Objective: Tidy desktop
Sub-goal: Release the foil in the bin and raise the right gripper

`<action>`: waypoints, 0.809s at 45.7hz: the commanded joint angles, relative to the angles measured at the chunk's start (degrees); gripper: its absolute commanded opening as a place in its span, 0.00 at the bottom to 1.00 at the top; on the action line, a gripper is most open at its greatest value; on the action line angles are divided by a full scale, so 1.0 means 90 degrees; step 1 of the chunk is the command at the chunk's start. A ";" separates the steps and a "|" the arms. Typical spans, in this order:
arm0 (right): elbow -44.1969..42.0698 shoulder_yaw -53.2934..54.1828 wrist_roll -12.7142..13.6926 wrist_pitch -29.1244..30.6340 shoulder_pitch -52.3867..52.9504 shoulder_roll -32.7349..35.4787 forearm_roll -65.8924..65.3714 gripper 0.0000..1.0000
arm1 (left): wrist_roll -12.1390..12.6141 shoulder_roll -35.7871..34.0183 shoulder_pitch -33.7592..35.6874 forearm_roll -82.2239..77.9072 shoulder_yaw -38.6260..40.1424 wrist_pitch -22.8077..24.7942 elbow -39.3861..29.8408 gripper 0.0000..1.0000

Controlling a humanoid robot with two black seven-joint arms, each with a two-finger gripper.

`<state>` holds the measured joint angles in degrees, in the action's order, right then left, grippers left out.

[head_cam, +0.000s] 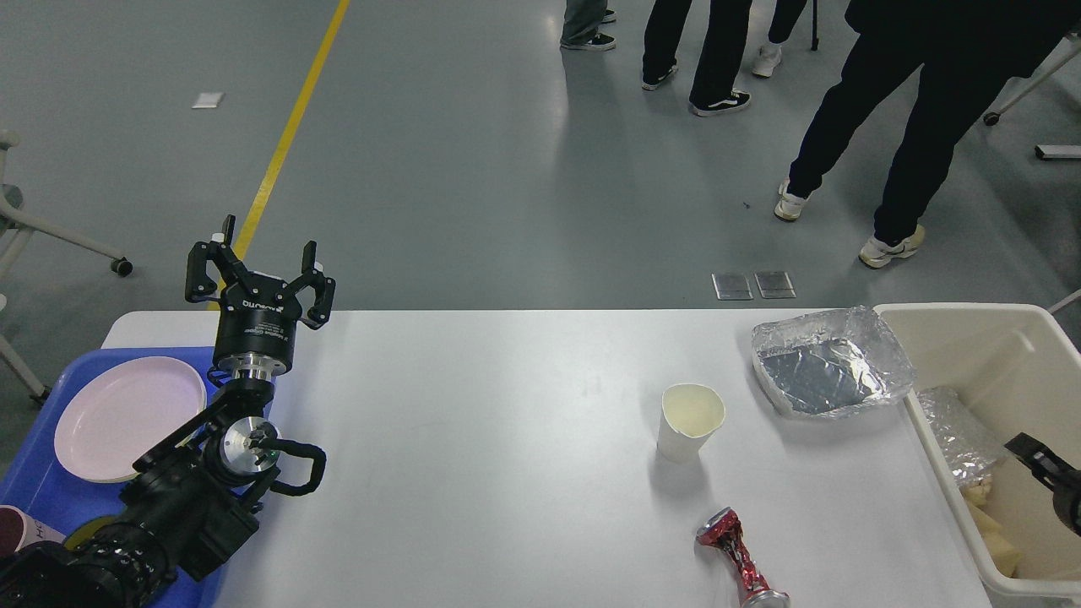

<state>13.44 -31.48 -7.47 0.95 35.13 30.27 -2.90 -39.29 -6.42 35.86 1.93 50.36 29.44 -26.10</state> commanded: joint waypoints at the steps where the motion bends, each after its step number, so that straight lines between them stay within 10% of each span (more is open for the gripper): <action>1: 0.0001 0.0022 0.0000 0.0021 0.0110 -0.0151 -0.0001 1.00 | 0.0000 -0.0009 0.0000 0.0000 0.0000 0.0000 0.0000 0.97; 12: 0.0089 -0.0017 0.0010 0.0313 0.1027 -0.0180 -0.0049 1.00 | -0.0010 0.0000 0.0000 0.0000 0.0000 0.0000 0.0000 0.97; 24: 0.1171 -0.1178 0.0010 0.2462 0.3165 0.0210 -0.0147 1.00 | -0.0010 -0.0009 0.0000 0.0000 0.0000 0.0000 0.0009 0.97; 37: 0.6412 -0.3785 0.0117 0.2521 0.7714 0.1002 -0.1201 1.00 | -0.0010 -0.0009 0.0000 0.0000 0.0000 0.0000 0.0009 0.97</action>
<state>49.90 -57.81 -7.21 23.62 87.64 37.70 -10.63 -39.39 -6.49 35.86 1.93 50.36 29.44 -26.04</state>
